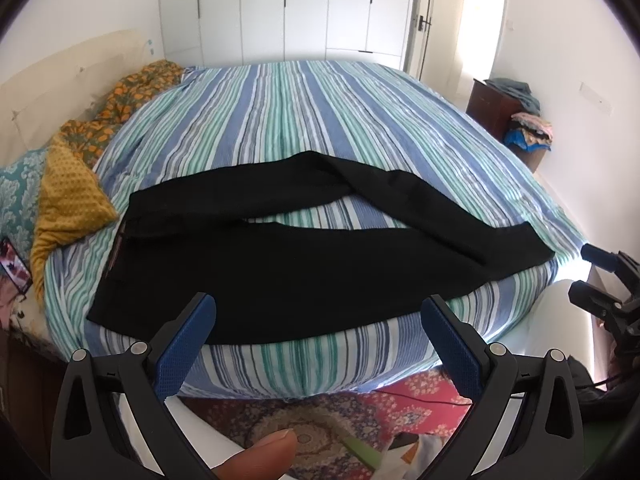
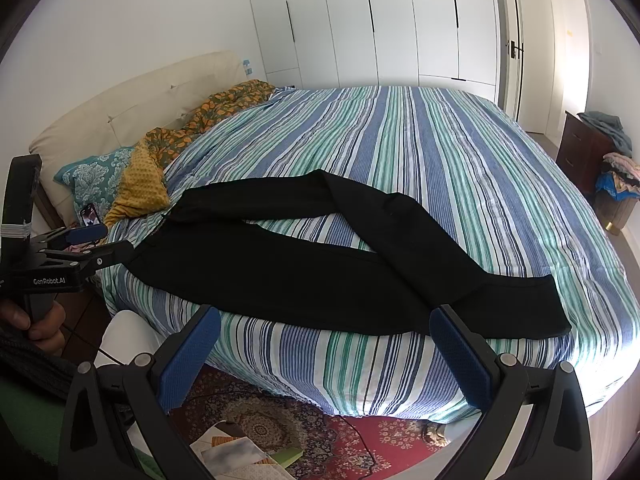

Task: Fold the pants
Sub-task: 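Grasp the hem of one black trouser leg with the right gripper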

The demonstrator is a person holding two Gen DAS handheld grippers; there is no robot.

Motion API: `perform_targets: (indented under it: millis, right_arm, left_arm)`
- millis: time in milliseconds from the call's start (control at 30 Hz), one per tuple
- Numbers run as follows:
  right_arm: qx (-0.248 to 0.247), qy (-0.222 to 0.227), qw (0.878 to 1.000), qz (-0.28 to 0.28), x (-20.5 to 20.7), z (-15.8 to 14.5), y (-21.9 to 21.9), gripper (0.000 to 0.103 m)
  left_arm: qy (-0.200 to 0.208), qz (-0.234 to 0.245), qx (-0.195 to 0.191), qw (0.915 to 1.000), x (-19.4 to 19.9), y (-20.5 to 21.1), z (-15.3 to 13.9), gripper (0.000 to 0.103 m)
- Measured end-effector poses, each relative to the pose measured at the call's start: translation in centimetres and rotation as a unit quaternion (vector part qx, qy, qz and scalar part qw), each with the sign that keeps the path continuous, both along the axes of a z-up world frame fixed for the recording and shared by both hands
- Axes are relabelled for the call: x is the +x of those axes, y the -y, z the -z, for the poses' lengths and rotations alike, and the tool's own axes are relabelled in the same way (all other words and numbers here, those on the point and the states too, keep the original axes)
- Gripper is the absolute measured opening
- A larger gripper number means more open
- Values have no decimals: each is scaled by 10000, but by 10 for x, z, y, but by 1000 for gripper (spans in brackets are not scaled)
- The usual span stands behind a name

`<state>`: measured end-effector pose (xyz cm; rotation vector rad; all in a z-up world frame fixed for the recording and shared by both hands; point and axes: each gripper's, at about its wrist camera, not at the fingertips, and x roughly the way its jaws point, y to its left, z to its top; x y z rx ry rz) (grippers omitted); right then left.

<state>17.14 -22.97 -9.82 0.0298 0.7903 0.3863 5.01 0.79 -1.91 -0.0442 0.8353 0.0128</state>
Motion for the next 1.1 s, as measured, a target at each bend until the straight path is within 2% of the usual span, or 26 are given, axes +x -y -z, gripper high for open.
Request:
perform_targets:
  millis: [267,400,533,633,667,700,767,800,933,1000,1100]
  right_arm:
    - [-9,-18,10000,2,0,1,-3,103]
    - [-1,-30,10000,-2,2,4,-3,103]
    - [-75,465,9987,203,6,-6,9,103]
    - [135,1000,9942,367,13,-8,32,103]
    - [140,951,9947,374,23,1,38,103]
    - [20,676,9969,405,37,14,42,103]
    - [-695,-294,9961,464,71,54,45,103]
    - [-1052,-445,9921,512,82,70,46,103]
    - [-1858,-186,9824,108,108,111,36,102]
    - [-2102,-94,9776,-66,125,130,26,101]
    - [-2386,-256,9706,-176,158,163,21,87]
  left_arm:
    - [11,-3,137,9999,0,2,2,102]
    - [-53,-96,7,9999,0,-5,4,102]
    - [-195,-231,-218,9993,4,-14,11,102]
    - [-266,-259,-278,9989,9,-14,15,102]
    - [-282,-255,-289,9989,11,-13,15,102]
    - [-287,-248,-290,9989,12,-11,16,102]
    - [-270,-217,-267,9990,13,-8,15,102]
    - [-261,-212,-242,9991,13,-7,15,102]
    - [-378,-249,-230,9987,15,-8,21,102]
    - [-433,-281,-262,9983,17,-11,23,102]
    - [-466,-352,-246,9980,18,-13,25,102]
